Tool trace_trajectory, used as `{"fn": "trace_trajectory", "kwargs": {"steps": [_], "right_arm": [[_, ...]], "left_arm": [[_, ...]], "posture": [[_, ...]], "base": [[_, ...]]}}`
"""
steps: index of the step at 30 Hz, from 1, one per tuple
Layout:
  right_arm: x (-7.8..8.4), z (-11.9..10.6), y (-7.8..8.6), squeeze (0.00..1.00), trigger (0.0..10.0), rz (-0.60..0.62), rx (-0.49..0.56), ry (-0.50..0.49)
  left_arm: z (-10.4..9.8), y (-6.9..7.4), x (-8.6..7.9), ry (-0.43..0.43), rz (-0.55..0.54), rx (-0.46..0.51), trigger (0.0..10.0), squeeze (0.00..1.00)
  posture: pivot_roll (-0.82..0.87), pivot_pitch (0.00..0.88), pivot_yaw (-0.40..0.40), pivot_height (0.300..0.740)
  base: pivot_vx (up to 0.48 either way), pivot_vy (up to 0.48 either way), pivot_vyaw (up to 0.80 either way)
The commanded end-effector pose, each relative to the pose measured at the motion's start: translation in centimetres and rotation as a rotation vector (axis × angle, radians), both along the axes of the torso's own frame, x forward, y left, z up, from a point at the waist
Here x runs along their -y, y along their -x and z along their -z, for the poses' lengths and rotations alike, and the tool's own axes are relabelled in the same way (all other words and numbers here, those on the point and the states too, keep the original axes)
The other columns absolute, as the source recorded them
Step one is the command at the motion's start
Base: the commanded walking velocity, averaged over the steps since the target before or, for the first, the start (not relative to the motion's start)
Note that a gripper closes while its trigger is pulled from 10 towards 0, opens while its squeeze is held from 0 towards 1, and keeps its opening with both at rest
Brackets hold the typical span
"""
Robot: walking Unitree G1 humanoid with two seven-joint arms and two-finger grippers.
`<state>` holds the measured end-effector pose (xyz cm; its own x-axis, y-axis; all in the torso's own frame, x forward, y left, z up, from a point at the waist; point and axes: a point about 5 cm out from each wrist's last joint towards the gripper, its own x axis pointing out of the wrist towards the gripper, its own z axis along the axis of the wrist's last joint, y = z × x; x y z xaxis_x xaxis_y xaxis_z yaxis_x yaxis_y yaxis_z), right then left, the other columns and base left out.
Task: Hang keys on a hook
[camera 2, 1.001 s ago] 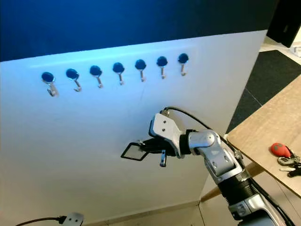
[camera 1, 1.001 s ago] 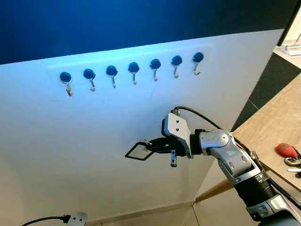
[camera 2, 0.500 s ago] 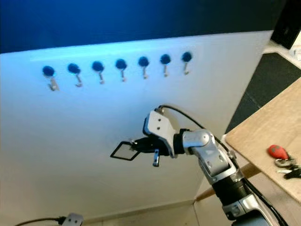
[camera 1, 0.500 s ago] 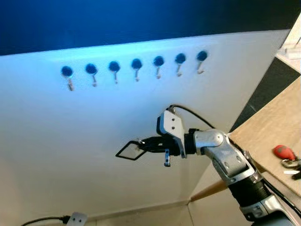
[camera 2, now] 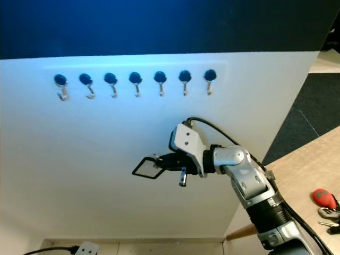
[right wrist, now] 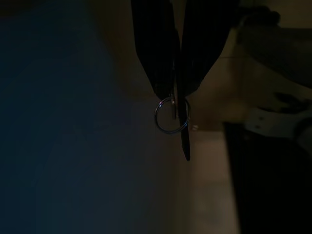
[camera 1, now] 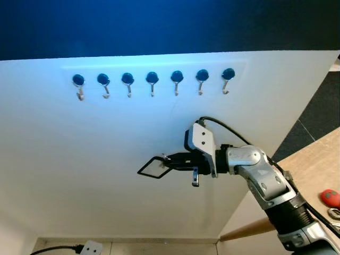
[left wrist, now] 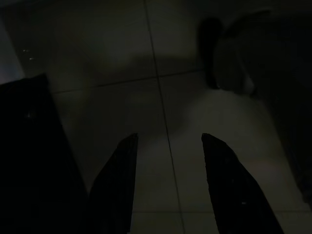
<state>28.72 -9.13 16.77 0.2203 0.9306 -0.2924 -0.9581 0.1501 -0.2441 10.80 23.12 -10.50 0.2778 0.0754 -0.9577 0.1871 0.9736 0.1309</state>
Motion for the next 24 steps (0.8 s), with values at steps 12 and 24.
{"fn": "trace_trajectory", "kwargs": {"steps": [12,24], "right_arm": [[0.3,-0.5,1.0,0.0,10.0,-0.046,-0.043,-0.004],[0.8,-0.2,3.5,0.0,10.0,-0.179,-0.14,0.025]], "left_arm": [[0.2,0.7,-0.1,-0.003,0.016,-0.026,10.0,0.0],[0.1,0.3,0.3,0.025,0.026,-0.01,10.0,0.0]], "posture": [[-0.11,0.057,0.062,0.74],[-0.12,0.061,0.067,0.74]], "base": [[0.0,0.0,0.23],[0.0,0.0,0.0]]}}
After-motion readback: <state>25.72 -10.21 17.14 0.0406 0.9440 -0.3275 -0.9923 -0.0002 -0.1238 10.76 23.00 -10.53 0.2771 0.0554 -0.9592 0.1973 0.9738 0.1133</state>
